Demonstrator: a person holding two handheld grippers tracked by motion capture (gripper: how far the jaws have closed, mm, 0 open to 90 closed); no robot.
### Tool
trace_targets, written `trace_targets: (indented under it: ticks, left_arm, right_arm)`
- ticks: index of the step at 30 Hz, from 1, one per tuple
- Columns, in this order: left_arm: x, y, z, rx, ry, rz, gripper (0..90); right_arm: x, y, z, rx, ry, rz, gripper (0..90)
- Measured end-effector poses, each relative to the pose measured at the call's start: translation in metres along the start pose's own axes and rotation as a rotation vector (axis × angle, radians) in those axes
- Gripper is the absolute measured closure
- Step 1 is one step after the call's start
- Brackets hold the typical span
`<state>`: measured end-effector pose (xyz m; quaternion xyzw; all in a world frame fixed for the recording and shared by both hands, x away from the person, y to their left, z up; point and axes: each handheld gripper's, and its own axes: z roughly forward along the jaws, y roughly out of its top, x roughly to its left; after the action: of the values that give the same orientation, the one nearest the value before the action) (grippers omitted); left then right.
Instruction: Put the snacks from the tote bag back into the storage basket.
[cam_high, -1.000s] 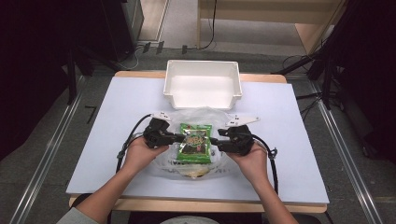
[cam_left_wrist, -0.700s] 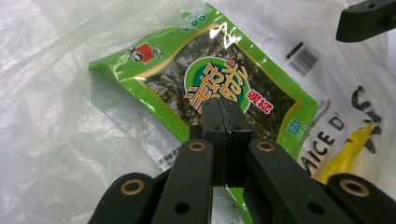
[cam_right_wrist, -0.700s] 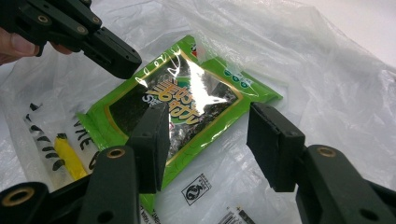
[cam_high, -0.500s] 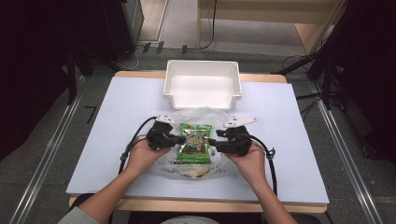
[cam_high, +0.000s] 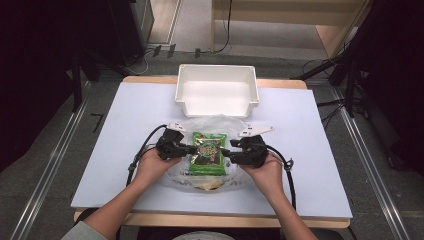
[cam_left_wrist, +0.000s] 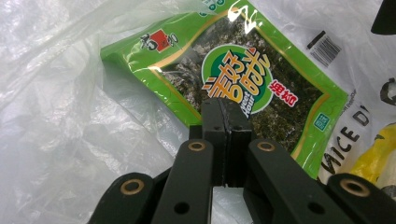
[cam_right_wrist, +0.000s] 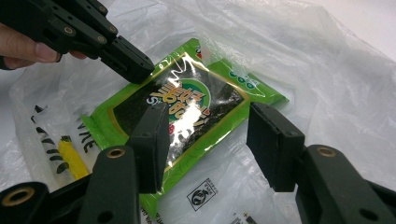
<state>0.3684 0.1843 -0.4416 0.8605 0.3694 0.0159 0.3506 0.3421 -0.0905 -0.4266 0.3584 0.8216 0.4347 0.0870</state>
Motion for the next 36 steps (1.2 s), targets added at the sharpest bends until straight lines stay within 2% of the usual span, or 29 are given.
trace_targets:
  ticks: [18, 27, 31, 36]
  left_arm:
    - [0.005, -0.005, 0.001, 0.000, 0.002, -0.012, 90.0]
    - [0.008, -0.007, 0.000, 0.002, -0.001, -0.034, 90.0]
    - [0.011, -0.009, 0.000, -0.002, -0.010, -0.054, 90.0]
    - [0.011, -0.009, 0.000, -0.005, -0.010, -0.057, 90.0]
  right_arm:
    - [0.007, 0.004, -0.001, -0.014, 0.009, 0.012, 49.3]
    - [0.012, 0.012, 0.001, -0.025, 0.024, 0.055, 46.3]
    - [0.016, 0.016, 0.005, -0.019, 0.027, 0.063, 45.0]
    - [0.019, 0.021, 0.014, -0.016, 0.028, 0.083, 40.6]
